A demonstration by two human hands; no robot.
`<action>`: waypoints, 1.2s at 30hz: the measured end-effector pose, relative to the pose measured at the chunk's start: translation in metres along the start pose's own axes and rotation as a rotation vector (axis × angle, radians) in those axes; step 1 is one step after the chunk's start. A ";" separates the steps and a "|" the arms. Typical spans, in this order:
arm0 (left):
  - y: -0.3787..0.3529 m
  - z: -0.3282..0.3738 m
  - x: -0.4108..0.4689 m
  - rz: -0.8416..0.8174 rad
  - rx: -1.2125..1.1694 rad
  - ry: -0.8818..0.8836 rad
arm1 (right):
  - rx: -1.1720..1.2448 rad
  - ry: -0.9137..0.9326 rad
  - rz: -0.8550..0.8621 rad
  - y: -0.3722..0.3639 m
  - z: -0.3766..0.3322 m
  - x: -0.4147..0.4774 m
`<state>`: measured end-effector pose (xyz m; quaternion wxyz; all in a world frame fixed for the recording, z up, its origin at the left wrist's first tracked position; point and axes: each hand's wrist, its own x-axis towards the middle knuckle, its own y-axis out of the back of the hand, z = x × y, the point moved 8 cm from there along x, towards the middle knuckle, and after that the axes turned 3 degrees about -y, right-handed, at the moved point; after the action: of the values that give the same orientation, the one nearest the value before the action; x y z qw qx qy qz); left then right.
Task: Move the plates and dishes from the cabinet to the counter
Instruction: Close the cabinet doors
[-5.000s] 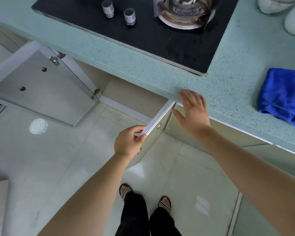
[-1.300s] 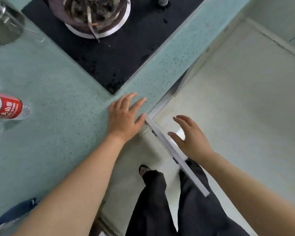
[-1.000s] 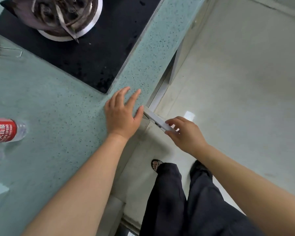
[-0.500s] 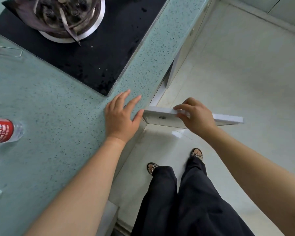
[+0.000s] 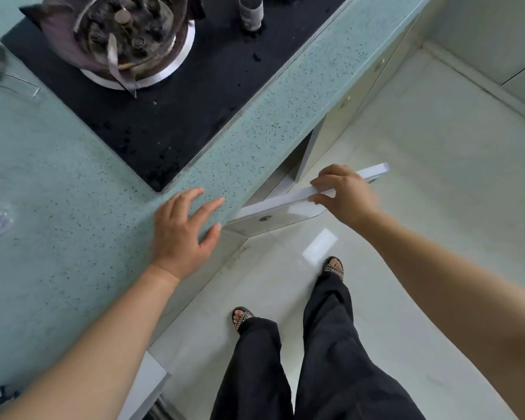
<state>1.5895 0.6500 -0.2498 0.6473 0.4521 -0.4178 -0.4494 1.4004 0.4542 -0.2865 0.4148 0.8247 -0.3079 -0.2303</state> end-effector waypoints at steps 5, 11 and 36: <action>-0.009 0.058 0.076 -0.019 -0.066 0.023 | -0.098 0.065 -0.030 0.042 0.066 0.007; -0.051 0.095 0.194 -0.066 -0.068 0.035 | 0.010 0.066 -0.030 0.073 0.110 0.039; -0.067 0.085 0.217 -0.081 0.003 0.080 | 0.716 -0.365 0.310 0.027 0.104 0.128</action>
<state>1.5493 0.4111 -0.2640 0.6440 0.4873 -0.3736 -0.4563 1.4160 0.2957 -0.3373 0.0710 0.8064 -0.5569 -0.1860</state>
